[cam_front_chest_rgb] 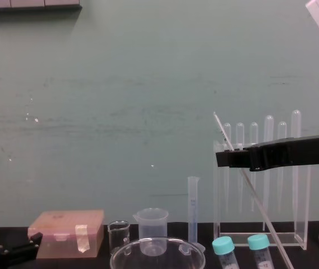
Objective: Hold the thermometer with one hand and immerse one end into the beaker, then reinsert it into the test tube rack.
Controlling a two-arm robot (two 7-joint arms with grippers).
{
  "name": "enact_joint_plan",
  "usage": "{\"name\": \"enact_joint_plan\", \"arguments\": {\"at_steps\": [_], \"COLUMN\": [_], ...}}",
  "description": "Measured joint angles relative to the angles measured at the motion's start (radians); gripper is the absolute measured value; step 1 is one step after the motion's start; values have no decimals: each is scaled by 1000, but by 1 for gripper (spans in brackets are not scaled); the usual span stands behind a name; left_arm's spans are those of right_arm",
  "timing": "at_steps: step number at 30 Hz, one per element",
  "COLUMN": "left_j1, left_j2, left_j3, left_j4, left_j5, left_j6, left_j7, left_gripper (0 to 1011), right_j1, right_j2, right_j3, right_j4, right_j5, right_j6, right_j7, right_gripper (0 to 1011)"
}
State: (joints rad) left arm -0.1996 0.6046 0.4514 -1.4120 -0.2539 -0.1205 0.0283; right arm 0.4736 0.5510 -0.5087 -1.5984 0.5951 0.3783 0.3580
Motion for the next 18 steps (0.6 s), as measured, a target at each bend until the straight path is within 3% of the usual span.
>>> {"name": "enact_joint_plan", "arguments": {"at_steps": [6, 18], "left_j1": [0, 0], "left_j2": [0, 0], "left_j3": [0, 0], "left_j4": [0, 0], "left_j5": [0, 0], "left_j6": [0, 0], "left_j7": [0, 0], "left_gripper": [1008, 1008], "right_j1": [0, -14], "right_j2": [0, -6], "right_j3": [0, 13], "right_j4": [0, -1], "right_j5": [0, 5], "right_j6": [0, -14], "right_j7": [0, -2], "right_gripper": [58, 52]}}
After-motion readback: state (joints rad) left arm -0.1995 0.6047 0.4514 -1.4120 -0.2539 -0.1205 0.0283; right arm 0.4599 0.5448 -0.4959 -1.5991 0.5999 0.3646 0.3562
